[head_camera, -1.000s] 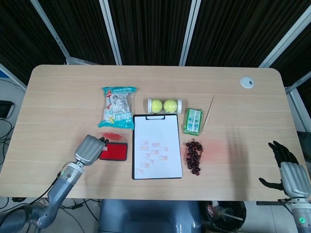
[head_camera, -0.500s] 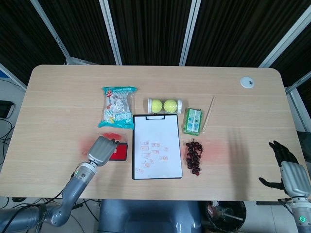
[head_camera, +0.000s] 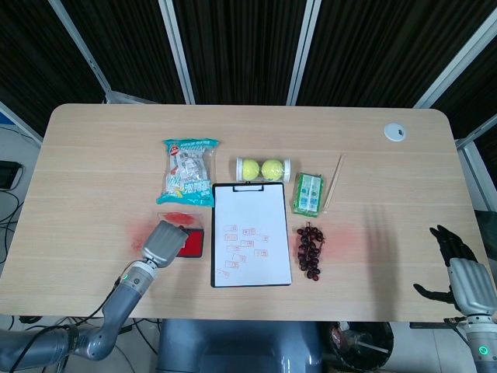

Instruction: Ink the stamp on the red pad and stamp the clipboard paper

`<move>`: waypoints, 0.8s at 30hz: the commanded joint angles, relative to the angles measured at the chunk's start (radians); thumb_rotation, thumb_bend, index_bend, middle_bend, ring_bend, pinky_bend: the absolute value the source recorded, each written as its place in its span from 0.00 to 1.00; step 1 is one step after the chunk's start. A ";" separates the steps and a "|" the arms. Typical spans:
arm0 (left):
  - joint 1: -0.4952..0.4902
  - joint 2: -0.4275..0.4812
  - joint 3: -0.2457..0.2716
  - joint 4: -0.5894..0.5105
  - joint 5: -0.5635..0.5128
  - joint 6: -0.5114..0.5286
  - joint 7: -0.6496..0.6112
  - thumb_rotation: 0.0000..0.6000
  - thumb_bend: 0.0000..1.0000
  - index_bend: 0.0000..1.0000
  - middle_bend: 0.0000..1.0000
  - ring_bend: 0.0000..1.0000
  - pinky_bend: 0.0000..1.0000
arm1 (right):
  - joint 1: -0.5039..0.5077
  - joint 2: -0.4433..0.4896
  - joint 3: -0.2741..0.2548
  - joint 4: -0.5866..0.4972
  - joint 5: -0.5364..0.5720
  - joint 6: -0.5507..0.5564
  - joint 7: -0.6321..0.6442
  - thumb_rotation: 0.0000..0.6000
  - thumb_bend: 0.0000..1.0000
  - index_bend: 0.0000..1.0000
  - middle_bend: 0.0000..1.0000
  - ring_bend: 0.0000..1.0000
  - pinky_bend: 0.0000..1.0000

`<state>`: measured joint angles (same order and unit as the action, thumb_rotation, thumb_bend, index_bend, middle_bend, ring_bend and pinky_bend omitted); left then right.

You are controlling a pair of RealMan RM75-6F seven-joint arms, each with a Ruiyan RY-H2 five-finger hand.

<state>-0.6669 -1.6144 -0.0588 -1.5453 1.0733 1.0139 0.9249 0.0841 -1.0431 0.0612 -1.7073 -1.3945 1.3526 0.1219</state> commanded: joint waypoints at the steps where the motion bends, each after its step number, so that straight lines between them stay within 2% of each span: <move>1: -0.002 -0.010 0.009 0.016 -0.002 -0.001 -0.010 1.00 0.43 0.63 0.66 0.92 1.00 | 0.000 0.000 0.000 0.000 0.000 -0.001 0.000 1.00 0.17 0.00 0.00 0.00 0.13; 12: 0.001 -0.039 0.037 0.072 0.015 -0.001 -0.059 1.00 0.43 0.64 0.68 0.92 1.00 | 0.000 0.000 0.000 -0.001 0.002 -0.001 -0.001 1.00 0.17 0.00 0.00 0.00 0.13; 24: -0.015 0.013 0.016 0.025 0.038 0.025 -0.063 1.00 0.43 0.64 0.68 0.92 1.00 | -0.002 0.000 -0.001 -0.002 0.000 0.002 -0.003 1.00 0.17 0.00 0.00 0.00 0.13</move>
<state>-0.6800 -1.6051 -0.0396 -1.5169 1.1117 1.0374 0.8604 0.0825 -1.0431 0.0604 -1.7091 -1.3947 1.3549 0.1194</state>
